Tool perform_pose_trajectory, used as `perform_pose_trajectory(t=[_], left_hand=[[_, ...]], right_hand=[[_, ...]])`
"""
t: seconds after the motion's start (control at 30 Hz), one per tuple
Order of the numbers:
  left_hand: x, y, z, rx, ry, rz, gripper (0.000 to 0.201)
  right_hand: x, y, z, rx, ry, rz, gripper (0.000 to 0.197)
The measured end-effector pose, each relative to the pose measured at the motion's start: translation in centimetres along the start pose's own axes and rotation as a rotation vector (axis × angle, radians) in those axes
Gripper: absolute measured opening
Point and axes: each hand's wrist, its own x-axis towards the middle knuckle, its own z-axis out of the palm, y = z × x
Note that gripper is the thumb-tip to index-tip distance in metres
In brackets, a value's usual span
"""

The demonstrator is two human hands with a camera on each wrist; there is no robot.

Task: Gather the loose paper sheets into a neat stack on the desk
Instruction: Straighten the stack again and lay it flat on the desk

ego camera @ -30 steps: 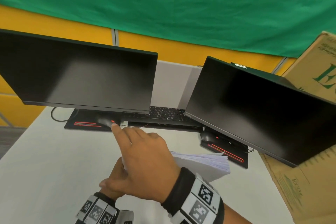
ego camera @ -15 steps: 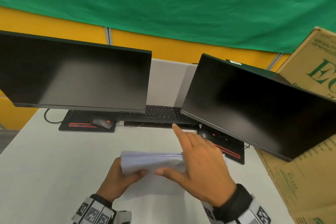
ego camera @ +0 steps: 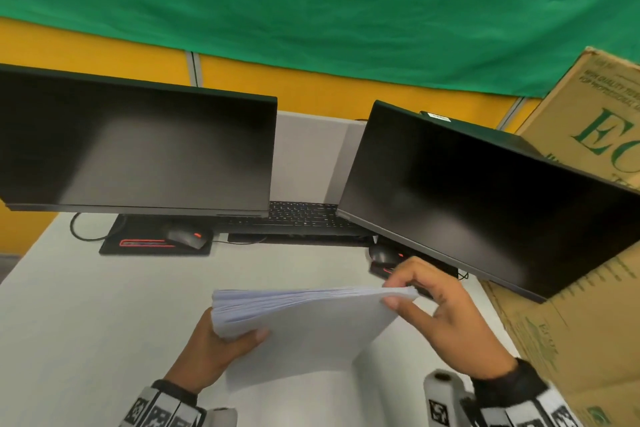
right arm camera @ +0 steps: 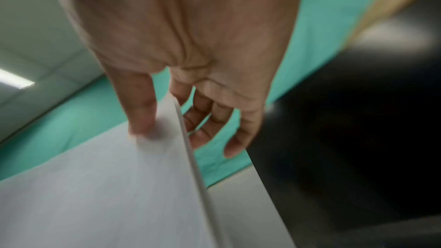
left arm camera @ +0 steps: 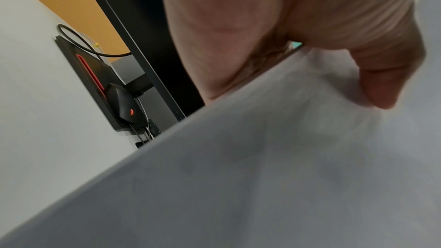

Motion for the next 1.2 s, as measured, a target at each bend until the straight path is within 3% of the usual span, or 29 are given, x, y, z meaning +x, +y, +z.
perform_pose_trajectory(t=[0.07, 0.1, 0.13, 0.2, 0.3, 0.47, 0.63, 0.83, 1.2], left_hand=[[0.0, -0.3, 0.1, -0.001, -0.014, 0.010, 0.040], [0.0, -0.5, 0.1, -0.011, -0.010, 0.013, 0.049], [-0.1, -0.5, 0.2, -0.028, 0.004, 0.013, 0.052], [-0.3, -0.5, 0.3, -0.067, 0.028, 0.001, 0.035], [-0.6, -1.2, 0.5, -0.095, 0.057, 0.006, 0.059], [-0.4, -0.7, 1.8, -0.051, 0.209, 0.035, 0.033], [-0.2, -0.3, 3.3, -0.047, 0.373, 0.088, 0.026], [0.2, -2.2, 3.9, 0.024, 0.363, -0.041, 0.025], [1.1, -4.1, 3.4, 0.088, 0.427, -0.044, 0.023]], right_hand=[[-0.4, 1.3, 1.2, 0.344, 0.064, 0.052, 0.006], [-0.7, 1.9, 2.3, 0.458, 0.105, 0.071, 0.011], [-1.0, 2.4, 3.4, 0.542, 0.141, 0.096, 0.016], [-1.6, 3.5, 5.6, 0.621, 0.184, 0.182, 0.025], [-2.0, 5.3, 8.1, 0.613, 0.195, 0.306, 0.036], [-1.4, 6.0, 9.8, 0.590, 0.249, 0.370, 0.032], [-1.2, 4.7, 10.5, 0.575, 0.355, 0.322, 0.041], [-1.6, 5.2, 12.3, 0.526, 0.334, 0.358, 0.049], [-1.1, 7.3, 13.2, 0.502, 0.322, 0.421, 0.041]])
